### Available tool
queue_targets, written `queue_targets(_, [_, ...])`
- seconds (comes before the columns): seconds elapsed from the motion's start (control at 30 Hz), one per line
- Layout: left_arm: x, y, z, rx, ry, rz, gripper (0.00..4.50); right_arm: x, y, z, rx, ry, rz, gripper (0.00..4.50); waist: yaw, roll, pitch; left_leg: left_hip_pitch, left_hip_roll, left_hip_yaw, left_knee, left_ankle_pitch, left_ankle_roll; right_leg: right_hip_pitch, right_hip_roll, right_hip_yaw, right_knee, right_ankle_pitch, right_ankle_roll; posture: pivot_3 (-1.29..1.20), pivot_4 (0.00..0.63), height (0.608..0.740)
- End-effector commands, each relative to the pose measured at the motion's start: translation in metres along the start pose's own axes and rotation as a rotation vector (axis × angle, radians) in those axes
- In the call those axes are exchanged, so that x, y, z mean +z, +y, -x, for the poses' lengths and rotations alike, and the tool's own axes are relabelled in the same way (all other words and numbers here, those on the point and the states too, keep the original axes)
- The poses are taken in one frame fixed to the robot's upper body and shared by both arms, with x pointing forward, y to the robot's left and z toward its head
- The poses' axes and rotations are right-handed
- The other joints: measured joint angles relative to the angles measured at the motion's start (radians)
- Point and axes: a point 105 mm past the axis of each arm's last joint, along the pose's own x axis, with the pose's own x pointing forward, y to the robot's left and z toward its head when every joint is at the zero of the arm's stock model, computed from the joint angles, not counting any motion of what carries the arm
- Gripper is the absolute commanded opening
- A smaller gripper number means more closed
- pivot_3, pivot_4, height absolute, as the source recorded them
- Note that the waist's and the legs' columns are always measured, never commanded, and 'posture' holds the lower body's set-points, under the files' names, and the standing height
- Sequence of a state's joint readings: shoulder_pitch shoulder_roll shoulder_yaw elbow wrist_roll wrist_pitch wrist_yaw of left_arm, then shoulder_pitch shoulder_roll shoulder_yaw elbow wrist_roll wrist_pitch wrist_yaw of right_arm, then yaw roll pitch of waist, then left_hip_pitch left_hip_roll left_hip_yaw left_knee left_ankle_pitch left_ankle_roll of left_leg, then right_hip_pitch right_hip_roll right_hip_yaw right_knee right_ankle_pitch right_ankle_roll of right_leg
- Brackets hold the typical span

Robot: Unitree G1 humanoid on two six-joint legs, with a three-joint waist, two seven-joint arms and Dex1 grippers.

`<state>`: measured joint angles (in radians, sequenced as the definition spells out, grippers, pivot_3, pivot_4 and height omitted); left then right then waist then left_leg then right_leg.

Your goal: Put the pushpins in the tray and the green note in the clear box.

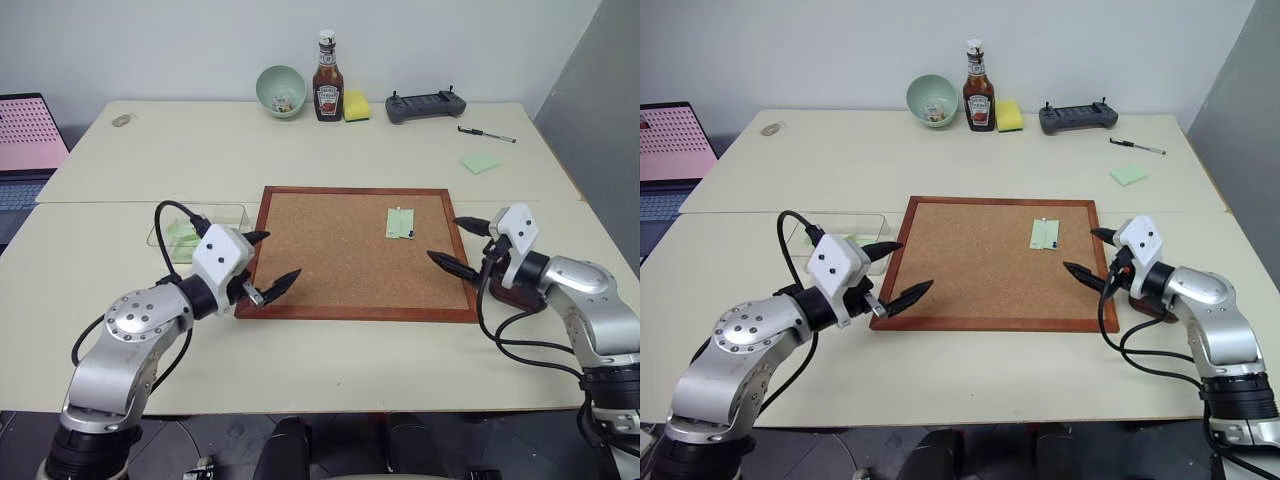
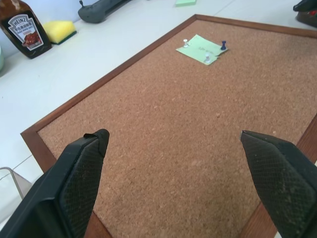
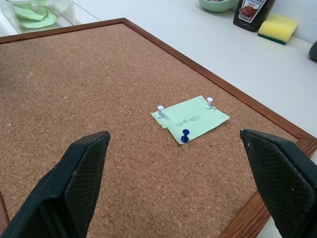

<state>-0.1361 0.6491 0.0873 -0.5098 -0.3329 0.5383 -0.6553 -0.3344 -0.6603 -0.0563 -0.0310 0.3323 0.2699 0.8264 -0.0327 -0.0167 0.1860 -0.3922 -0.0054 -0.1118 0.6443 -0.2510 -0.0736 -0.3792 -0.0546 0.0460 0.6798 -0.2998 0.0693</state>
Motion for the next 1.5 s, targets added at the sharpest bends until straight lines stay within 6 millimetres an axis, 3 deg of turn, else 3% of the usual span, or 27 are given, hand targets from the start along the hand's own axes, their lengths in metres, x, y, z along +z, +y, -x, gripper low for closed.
queue_targets(0.03, [0.012, 0.007, 0.003, 0.036, -0.044, -0.027, 4.49, 0.013, -0.006, 0.002, -0.024, -0.036, 0.036, 4.45, 0.000, 0.000, 0.000, 0.000, 0.000, 0.000, 0.000, 0.000, 0.000, 0.000, 0.000, 0.000, 0.000, 0.000, 0.000, 0.00, 0.150, 0.740])
queue_targets(0.87, [0.012, 0.013, -0.004, 0.044, -0.012, 0.006, 4.49, 0.007, -0.005, 0.001, -0.047, -0.014, 0.009, 4.45, 0.000, 0.000, 0.000, 0.000, 0.000, 0.000, 0.000, 0.000, 0.000, 0.000, 0.000, 0.000, 0.000, 0.000, 0.000, 0.00, 0.150, 0.740])
queue_targets(1.17, [0.011, 0.020, -0.019, 0.038, -0.005, 0.034, 4.49, 0.001, -0.008, -0.009, -0.108, 0.013, -0.050, 4.45, 0.000, 0.000, 0.000, 0.000, 0.000, 0.000, 0.000, 0.000, 0.000, 0.000, 0.000, 0.000, 0.000, 0.000, 0.000, 0.00, 0.150, 0.740])
queue_targets(1.43, [0.014, 0.010, -0.040, -0.054, -0.040, 0.071, 4.49, 0.015, -0.002, -0.014, -0.106, -0.010, -0.059, 4.45, 0.000, 0.000, 0.000, -0.001, 0.000, 0.000, 0.000, 0.000, 0.000, 0.000, 0.000, 0.000, 0.000, 0.000, 0.000, 0.00, 0.150, 0.740])
queue_targets(1.5, [0.016, 0.009, -0.045, -0.074, -0.055, 0.079, 4.05, 0.021, 0.000, -0.015, -0.100, -0.028, -0.066, 4.50, 0.000, 0.000, 0.000, -0.001, 0.000, 0.000, 0.000, 0.000, 0.000, -0.001, 0.000, 0.000, 0.000, 0.000, 0.000, 0.00, 0.150, 0.740])
